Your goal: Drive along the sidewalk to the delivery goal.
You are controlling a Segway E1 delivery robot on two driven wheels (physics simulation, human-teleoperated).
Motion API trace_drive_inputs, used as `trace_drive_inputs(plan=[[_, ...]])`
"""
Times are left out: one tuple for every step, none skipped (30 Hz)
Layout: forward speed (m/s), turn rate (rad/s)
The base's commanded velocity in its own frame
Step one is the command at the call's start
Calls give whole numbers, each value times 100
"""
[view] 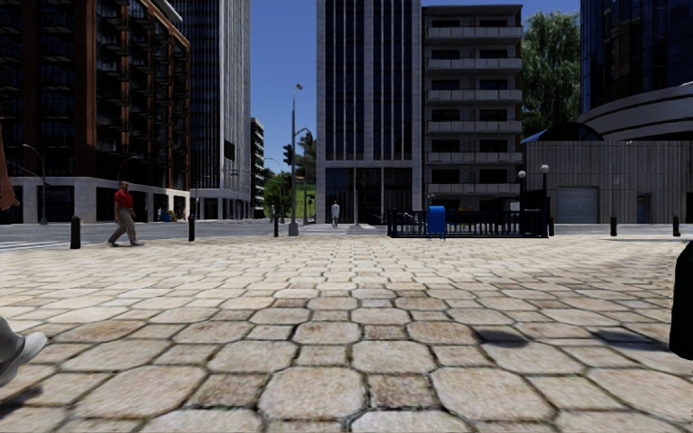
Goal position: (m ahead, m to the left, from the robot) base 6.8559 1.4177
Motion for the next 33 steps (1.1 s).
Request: trace_drive_inputs(plan=[[146, 0], [145, 0], [144, 0], [144, 0], [140, 0], [125, 0], [107, 0], [107, 0], [94, 0], [85, 0], [82, 0], [82, 0], [81, 0], [81, 0], [81, 0], [81, 0], [81, 0], [81, 0], [81, 0], [81, 0], [80, 0], [80, 0], [80, 0], [80, 0], [80, 0], [80, 0], [80, 0], [80, 0], [80, 0], [80, 0], [80, 0], [80, 0], [80, 0]])
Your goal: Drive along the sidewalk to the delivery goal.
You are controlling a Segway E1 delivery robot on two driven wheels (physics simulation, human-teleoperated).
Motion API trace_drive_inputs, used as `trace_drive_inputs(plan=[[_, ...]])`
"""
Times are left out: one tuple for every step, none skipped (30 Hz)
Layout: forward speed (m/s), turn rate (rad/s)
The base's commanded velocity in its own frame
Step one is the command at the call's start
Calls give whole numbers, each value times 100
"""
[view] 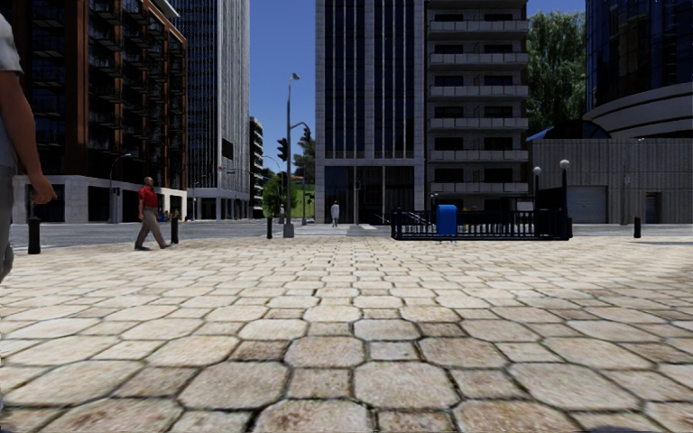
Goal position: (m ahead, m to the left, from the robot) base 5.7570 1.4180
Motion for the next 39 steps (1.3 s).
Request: trace_drive_inputs(plan=[[80, 0], [80, 0], [80, 0], [80, 0], [80, 0], [80, 0], [78, 0], [76, 0], [75, 0], [75, 0], [74, 0], [73, 0], [73, 0], [73, 0], [73, 0], [72, 0], [72, 0], [72, 0], [71, 0], [71, 0], [71, 0], [71, 0], [71, 0], [71, 0], [71, 0], [71, 0], [71, 0], [71, 0], [71, 0], [71, 0], [71, 0], [71, 0], [71, 0], [71, 0], [71, 0], [71, 0], [71, 0], [71, 0], [71, 0]])
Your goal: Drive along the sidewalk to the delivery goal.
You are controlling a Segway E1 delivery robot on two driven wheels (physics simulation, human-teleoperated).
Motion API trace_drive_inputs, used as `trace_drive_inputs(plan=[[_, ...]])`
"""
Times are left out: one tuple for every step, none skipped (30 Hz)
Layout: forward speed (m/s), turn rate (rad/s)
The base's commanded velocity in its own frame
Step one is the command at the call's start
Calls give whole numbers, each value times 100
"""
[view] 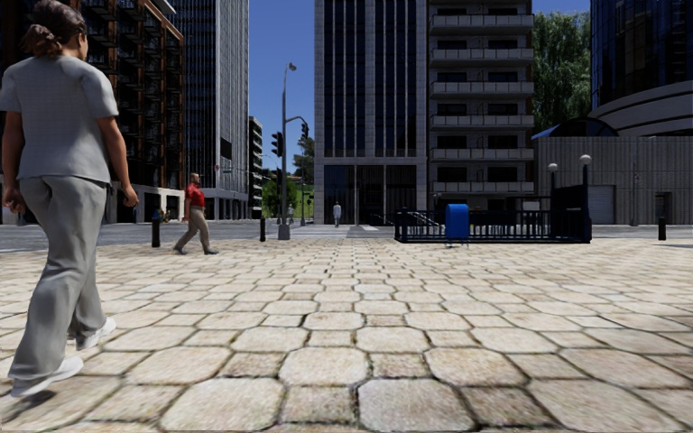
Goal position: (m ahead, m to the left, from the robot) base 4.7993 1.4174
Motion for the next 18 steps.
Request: trace_drive_inputs(plan=[[71, 0], [71, 0], [71, 0], [71, 0], [71, 0], [71, 0], [71, 0], [71, 0], [71, 0], [71, 0], [71, 0], [71, 0], [71, 0], [71, 0], [71, 0], [71, 0], [71, 0], [71, 0]])
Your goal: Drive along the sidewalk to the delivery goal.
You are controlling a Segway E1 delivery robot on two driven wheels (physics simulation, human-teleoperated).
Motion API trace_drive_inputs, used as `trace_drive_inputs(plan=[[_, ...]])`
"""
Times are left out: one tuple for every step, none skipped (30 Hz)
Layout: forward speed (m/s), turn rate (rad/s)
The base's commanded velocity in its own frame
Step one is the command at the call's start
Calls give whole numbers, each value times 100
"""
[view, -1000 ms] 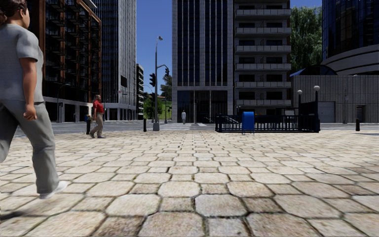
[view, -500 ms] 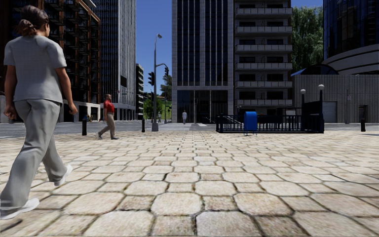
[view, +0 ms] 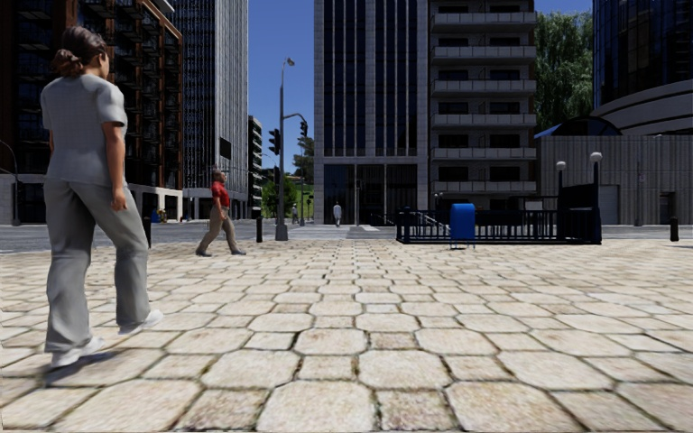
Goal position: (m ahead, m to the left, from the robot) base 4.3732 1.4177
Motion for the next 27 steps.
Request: trace_drive_inputs(plan=[[71, 0], [71, 0], [71, 0], [71, 0], [71, 0], [71, 0], [71, 0], [71, 0], [71, 0], [71, 0], [71, 0], [71, 0], [71, 0], [70, 0], [70, 0], [67, 0], [45, 30], [45, 35], [45, 35], [44, 40], [44, 41], [44, 41], [44, 41], [44, 41], [44, 41], [44, 41], [44, 41]])
